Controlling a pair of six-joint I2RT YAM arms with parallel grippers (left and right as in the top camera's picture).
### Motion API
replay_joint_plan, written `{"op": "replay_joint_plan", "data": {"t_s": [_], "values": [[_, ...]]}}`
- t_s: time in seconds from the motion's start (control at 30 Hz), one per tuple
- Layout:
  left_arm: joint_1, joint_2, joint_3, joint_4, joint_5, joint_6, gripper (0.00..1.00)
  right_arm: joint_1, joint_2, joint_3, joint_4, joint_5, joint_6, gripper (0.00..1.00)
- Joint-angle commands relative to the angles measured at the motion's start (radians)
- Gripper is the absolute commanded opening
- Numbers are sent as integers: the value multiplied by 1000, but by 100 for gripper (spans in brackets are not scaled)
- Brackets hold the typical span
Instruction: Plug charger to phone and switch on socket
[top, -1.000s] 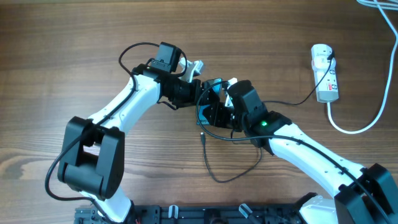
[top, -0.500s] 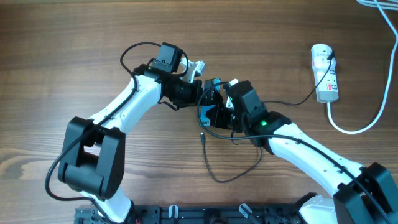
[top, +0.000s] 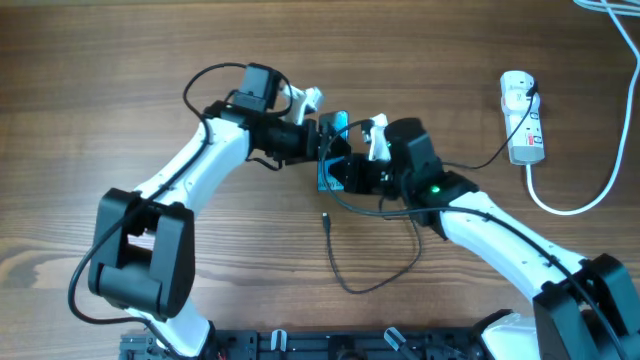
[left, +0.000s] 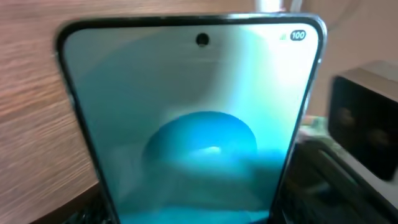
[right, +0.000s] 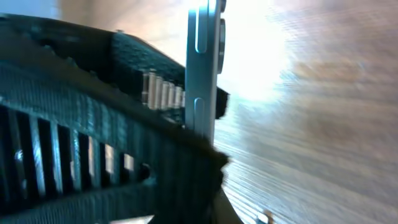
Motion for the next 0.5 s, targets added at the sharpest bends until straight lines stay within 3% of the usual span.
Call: {"op": "replay_joint_plan", "data": {"t_s": [0.0, 0.2, 0.23, 0.47], "values": [[68, -16, -2, 63, 355, 16, 73, -39, -16, 24, 86, -201, -39, 4], [113, -16, -2, 245, 673, 16, 67, -40, -16, 24, 195, -297, -52, 4], [113, -16, -2, 278, 724, 16, 63, -40, -16, 24, 203, -296, -52, 4], [113, -32, -2, 340, 728, 5, 27, -40, -16, 24, 278, -301, -9, 4]]}}
